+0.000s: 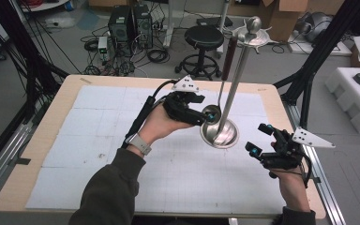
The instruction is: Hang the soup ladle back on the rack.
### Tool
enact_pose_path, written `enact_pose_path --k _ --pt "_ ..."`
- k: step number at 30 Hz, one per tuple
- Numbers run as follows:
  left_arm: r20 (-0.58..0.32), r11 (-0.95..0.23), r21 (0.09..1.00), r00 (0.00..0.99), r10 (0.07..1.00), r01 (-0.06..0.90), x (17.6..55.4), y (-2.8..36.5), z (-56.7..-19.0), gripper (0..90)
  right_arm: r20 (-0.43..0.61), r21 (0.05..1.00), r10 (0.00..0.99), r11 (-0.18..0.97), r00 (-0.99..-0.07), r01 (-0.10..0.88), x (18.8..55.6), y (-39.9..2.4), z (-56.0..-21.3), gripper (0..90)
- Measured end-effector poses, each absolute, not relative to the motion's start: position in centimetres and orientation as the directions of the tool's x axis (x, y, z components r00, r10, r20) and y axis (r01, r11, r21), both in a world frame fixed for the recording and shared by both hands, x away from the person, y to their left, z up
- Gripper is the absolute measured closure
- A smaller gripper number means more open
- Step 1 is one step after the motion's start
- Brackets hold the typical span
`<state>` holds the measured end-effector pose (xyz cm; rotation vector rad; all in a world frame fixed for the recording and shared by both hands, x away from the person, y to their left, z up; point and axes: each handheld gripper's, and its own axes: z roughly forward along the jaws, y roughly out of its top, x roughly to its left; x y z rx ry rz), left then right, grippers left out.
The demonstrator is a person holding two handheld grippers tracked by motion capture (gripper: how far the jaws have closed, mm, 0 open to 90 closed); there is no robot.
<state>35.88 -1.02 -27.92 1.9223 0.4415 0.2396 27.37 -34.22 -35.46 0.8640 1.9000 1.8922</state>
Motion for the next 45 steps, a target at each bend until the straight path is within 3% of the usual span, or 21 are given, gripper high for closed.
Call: enact_pose_path --k 6,14,18,25,29,36,45 --pt "-0.005 -0.32 0.936 0.914 0.406 0.147 34.8 0.8 -28.3 1.7 0.186 0.98 0.617 -0.057 -0.765 0.192 27.6 -33.9 -35.5 1.4" --pt "0.004 -0.26 0.959 0.909 0.417 0.115 34.1 4.8 -29.5 1.7 0.174 0.98 0.618 -0.037 -0.767 0.193 27.8 -33.6 -35.6 1.4" --pt "-0.042 -0.204 0.969 0.901 0.432 0.143 33.9 7.0 -30.3 1.7 0.173 0.98 0.619 -0.032 -0.766 0.195 27.6 -33.6 -35.6 1.4" --pt "-0.053 -0.16 0.976 0.866 0.497 0.151 33.4 11.1 -32.0 1.7 0.157 0.983 0.63 -0.03 -0.761 0.179 27.4 -33.5 -35.5 1.4" --pt "0.0 -0.181 0.976 0.835 0.551 0.12 32.9 14.0 -33.1 1.7 0.146 0.985 0.638 -0.027 -0.756 0.168 27.4 -33.6 -35.7 1.4" --pt "-0.014 -0.155 0.976 0.753 0.658 0.154 31.9 18.3 -35.1 1.7 0.147 0.984 0.657 -0.02 -0.74 0.177 27.6 -33.5 -36.3 1.4" --pt "-0.072 -0.093 0.977 0.707 0.704 0.192 30.0 21.3 -37.9 1.7 0.145 0.984 0.662 -0.02 -0.735 0.177 27.6 -33.7 -36.5 1.4"
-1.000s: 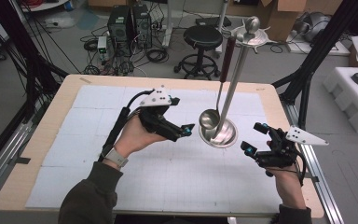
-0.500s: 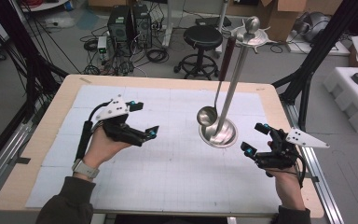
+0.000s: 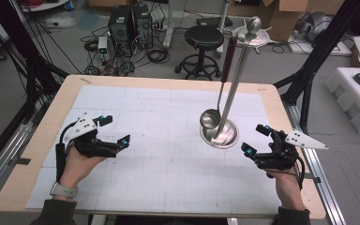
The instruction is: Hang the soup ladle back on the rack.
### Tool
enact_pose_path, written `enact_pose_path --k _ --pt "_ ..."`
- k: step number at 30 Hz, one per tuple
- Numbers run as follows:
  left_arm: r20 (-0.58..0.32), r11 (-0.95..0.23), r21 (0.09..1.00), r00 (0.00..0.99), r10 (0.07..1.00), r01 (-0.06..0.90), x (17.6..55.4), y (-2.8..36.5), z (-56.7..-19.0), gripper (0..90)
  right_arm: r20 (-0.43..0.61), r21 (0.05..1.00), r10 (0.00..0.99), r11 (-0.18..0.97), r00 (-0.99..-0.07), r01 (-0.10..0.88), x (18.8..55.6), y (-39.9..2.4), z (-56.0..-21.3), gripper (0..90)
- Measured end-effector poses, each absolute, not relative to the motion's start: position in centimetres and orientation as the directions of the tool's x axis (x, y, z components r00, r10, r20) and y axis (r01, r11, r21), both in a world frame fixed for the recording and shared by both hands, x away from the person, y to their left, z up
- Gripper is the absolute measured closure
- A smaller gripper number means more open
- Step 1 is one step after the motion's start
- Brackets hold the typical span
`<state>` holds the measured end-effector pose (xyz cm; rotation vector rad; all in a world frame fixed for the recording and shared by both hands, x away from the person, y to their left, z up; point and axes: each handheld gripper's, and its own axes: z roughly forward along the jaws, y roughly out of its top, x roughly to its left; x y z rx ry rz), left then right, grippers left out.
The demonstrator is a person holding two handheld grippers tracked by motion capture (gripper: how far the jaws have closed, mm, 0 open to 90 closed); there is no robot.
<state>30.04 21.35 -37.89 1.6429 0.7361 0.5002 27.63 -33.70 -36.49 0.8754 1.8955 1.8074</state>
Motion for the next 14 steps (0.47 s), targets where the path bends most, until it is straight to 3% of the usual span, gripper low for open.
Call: enact_pose_path --k 14 --pt "-0.103 0.001 0.986 0.598 0.795 0.169 27.9 26.4 -39.0 1.7 0.121 0.982 0.702 0.02 -0.702 0.189 28.0 -34.1 -37.4 1.4"
